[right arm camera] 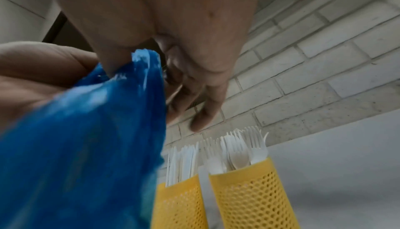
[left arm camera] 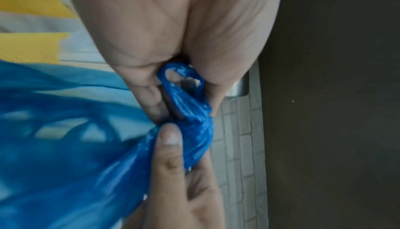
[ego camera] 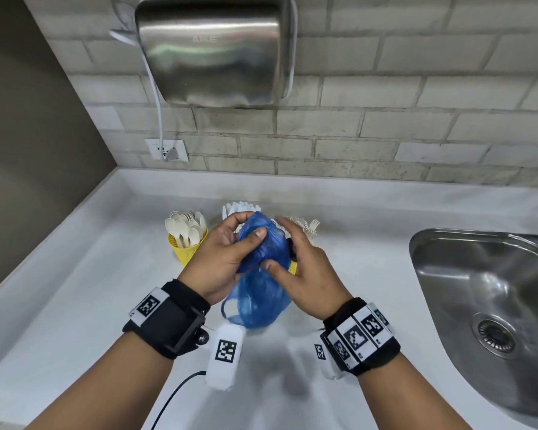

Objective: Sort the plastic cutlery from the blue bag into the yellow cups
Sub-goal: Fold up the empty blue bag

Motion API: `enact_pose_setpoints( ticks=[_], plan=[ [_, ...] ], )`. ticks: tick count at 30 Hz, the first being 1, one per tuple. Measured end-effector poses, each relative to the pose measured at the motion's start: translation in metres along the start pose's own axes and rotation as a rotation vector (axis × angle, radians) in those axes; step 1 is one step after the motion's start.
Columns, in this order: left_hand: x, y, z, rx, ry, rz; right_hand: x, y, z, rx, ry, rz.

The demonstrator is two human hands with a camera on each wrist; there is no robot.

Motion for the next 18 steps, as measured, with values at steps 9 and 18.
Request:
enact_pose_setpoints(
  ticks=[9,18],
  plan=[
    [0.024,-0.001,-0.009,-0.03,0.014,-0.271,-0.008,-0.005,-0.007,0.073,-0.187,0.004],
    [0.051,-0.011,-0.021,0.053,0.189,-0.419,0.002,-0.011,-0.015,-0.086,-0.322,0.1]
  ],
)
Point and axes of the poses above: each hand's wrist, its own y-axis towards the middle knuckle, its own x-axis out of the back of the hand, z = x × y, the point moved 3 cm from there along y, towards the middle knuckle, and after that the axes turned 13 degrees about -y, right-handed, at the moved point
